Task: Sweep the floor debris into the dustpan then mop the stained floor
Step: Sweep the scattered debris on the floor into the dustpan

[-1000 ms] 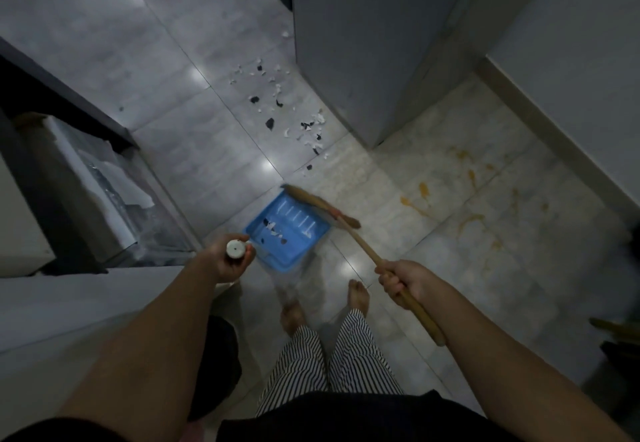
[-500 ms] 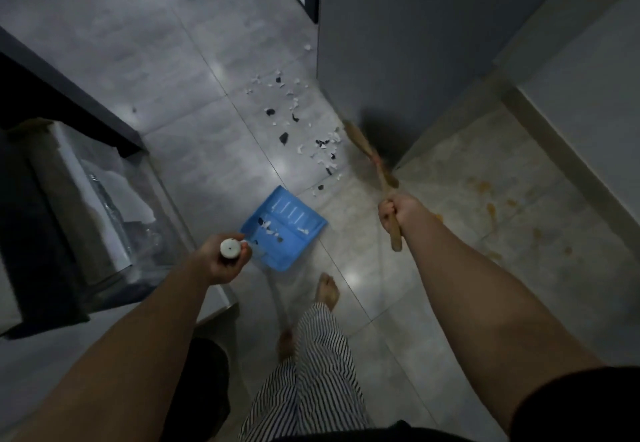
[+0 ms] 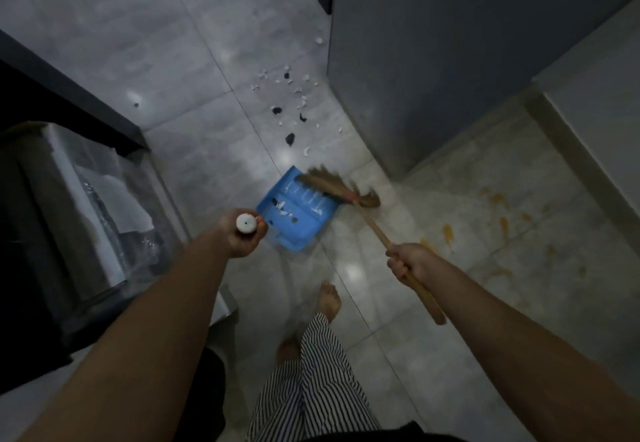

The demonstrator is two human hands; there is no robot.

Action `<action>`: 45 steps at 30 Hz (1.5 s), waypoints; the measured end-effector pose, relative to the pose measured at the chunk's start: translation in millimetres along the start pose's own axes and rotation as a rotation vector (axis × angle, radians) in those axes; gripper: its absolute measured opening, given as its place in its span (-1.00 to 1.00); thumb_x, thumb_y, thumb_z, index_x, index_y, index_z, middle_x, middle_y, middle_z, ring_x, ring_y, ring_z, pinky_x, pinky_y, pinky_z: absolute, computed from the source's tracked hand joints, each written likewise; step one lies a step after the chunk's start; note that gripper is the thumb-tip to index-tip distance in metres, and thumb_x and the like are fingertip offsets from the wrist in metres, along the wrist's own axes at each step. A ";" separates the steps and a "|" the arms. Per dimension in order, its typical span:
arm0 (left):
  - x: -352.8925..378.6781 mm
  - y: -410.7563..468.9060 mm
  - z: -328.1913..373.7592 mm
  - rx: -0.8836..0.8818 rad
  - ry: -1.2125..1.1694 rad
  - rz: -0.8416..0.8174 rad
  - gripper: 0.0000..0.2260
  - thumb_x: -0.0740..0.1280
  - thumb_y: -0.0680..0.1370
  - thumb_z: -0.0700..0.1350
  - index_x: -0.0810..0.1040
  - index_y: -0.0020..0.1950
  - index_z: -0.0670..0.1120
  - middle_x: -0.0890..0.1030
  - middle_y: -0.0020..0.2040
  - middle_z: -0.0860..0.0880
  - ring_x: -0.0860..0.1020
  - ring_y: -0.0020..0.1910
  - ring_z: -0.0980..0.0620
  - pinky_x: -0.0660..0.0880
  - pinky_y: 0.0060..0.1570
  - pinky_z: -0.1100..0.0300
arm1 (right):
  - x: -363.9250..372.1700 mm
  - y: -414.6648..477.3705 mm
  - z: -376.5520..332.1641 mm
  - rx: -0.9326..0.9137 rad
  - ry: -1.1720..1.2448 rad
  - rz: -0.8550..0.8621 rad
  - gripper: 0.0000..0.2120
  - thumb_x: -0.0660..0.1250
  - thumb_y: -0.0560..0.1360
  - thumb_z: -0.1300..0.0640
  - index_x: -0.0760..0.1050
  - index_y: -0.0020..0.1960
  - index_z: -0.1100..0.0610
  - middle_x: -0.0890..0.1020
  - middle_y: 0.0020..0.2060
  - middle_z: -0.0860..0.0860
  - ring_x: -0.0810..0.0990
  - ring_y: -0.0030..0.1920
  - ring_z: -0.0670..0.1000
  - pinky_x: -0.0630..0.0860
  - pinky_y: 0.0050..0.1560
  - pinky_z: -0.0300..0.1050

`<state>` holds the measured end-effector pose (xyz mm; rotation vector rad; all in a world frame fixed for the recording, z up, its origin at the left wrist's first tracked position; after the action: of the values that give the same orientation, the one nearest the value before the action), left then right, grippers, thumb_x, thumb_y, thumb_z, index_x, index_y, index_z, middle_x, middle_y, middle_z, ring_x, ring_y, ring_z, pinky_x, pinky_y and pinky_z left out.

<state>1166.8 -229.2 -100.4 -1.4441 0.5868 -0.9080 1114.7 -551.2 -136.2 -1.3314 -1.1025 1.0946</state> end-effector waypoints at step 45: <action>-19.9 -1.2 110.1 -0.011 0.014 -0.012 -0.77 0.12 0.64 -0.09 0.38 -0.06 -0.25 0.45 -0.56 -0.09 0.48 -0.67 0.10 0.42 -0.66 0.37 | 87.8 9.7 -180.5 -0.076 0.351 -0.085 -0.65 -0.04 0.67 0.19 0.13 -0.30 0.09 0.19 -0.77 0.01 0.17 -0.83 -0.10 0.06 -0.79 -0.41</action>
<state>1245.0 -149.4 -93.9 -1.4533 0.5943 -0.9264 1307.2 -493.4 -141.2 -1.4567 -0.9355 0.7283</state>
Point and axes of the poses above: each hand's wrist, its own y-axis towards the middle knuckle, its own x-axis out of the palm, z = x × y, the point moved 5 cm from there along y, towards the middle knuckle
